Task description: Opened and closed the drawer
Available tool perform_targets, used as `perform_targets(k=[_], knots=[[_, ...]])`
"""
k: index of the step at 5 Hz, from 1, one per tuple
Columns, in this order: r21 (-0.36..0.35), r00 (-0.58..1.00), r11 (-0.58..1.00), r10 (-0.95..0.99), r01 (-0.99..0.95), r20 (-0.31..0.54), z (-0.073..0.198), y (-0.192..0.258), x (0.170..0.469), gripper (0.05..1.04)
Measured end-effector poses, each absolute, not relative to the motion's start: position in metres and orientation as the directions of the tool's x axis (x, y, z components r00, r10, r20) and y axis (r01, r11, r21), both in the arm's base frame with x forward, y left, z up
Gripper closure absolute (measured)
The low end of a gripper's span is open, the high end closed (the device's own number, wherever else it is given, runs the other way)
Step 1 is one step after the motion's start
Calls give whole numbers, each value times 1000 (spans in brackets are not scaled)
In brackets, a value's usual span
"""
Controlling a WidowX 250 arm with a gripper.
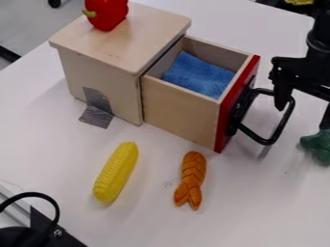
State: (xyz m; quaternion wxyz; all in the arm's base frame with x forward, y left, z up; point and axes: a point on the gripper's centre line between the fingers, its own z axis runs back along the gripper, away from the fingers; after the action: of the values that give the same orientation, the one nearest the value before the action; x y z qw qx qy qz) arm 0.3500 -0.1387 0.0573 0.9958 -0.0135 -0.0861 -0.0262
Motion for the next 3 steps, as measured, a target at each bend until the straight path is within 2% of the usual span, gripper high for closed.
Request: perform_targets(k=[2, 3], knots=[[27, 992, 999, -34, 30, 124, 30, -130, 354, 85], [44, 993, 999, -25, 21, 113, 24, -125, 354, 132]])
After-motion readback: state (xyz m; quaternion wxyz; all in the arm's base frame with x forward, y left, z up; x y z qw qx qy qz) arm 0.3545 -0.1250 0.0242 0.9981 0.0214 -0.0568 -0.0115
